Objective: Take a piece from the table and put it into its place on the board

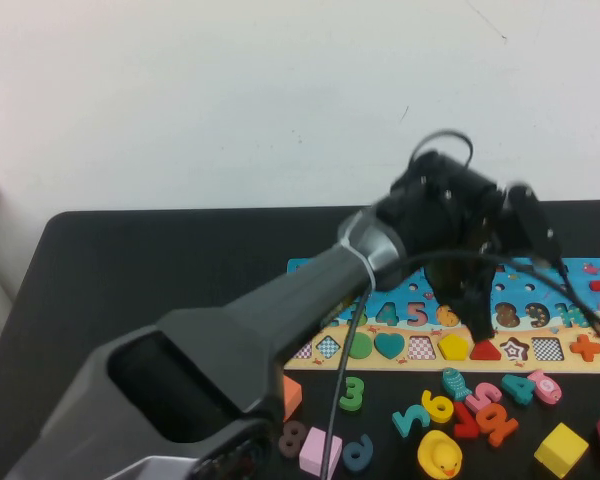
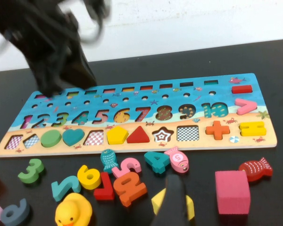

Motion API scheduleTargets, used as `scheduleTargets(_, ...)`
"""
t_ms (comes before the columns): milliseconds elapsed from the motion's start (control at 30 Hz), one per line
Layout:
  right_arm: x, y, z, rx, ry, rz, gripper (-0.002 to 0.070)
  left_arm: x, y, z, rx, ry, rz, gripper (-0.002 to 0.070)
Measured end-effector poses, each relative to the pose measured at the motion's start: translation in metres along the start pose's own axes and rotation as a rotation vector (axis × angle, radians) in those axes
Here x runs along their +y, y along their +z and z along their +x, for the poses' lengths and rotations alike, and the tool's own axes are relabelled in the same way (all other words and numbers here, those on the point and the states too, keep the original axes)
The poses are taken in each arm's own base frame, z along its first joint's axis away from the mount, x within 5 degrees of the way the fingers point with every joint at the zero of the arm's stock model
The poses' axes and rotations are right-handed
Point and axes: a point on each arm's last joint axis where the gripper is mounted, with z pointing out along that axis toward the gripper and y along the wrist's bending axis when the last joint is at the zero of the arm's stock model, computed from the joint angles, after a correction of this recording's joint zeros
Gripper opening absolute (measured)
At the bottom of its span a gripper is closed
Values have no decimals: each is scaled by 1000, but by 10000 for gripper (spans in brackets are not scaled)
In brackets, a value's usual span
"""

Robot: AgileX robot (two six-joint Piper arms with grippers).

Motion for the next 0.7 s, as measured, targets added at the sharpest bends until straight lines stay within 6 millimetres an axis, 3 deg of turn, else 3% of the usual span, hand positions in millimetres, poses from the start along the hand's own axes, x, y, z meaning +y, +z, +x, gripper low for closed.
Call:
scheduleTargets(400,0,0,0,0,0,0,593,6,-94,-15,-90,-48,10,0)
scheduleTargets(567,0,0,0,0,0,0,593,-5,-137,-14,-140,-40,14,0)
scheduleTargets(700,0,0,0,0,0,0,593,-19,-173,-2,-188,-36,14,0)
